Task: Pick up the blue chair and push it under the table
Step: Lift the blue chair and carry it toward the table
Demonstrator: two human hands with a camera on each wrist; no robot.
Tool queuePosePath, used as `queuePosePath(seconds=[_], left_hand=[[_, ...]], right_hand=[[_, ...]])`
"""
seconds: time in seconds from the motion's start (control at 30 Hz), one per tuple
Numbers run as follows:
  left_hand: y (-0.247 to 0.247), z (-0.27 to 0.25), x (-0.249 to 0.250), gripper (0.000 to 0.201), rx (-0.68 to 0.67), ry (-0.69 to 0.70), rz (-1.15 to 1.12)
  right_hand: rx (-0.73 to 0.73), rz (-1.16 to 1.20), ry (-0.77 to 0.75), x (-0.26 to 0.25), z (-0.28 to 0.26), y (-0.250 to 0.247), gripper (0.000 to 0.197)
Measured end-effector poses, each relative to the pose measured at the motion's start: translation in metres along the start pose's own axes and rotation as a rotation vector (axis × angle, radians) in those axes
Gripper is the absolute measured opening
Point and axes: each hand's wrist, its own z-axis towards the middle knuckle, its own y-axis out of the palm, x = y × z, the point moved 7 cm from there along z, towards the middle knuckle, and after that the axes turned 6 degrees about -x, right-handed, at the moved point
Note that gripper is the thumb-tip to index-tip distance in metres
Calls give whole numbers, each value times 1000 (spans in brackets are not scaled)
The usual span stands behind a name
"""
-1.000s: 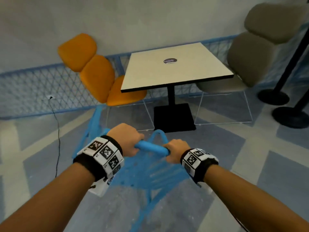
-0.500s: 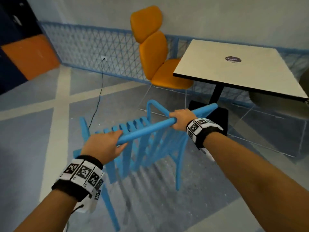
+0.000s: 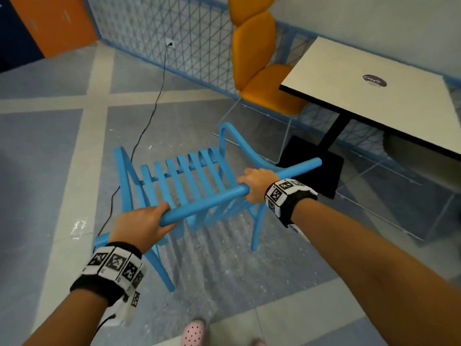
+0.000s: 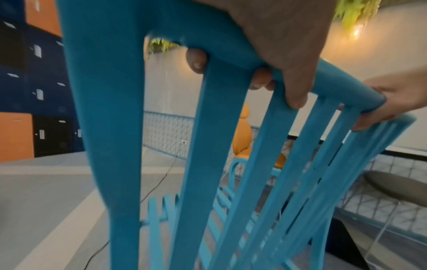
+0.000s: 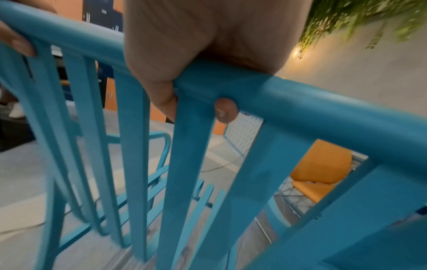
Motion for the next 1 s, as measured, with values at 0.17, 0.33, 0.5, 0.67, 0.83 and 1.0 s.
queuePosePath(seconds=[0.17,0.33,0.5,0.67,0.83,1.0], left_hand=[[40,-2,12,36,-47,14,26],[38,10,20,27,-45,46,47],[41,16,19,37,-167,-10,179],[46,12,21,33,-321,-124,49],[47,-7,30,32,-268,-24,110],[51,-23,57,23,-166,265,116]], right_hand=[[-106,-27,25,1,-7,50,24],[-83,42,125,24,-2,47,32],[-93,26,175,44,4,53,23],[-78,73,149,40,-2,53,30],[-105,162,153,27,-45,70,30],[-58,226,260,18,-120,117,29]])
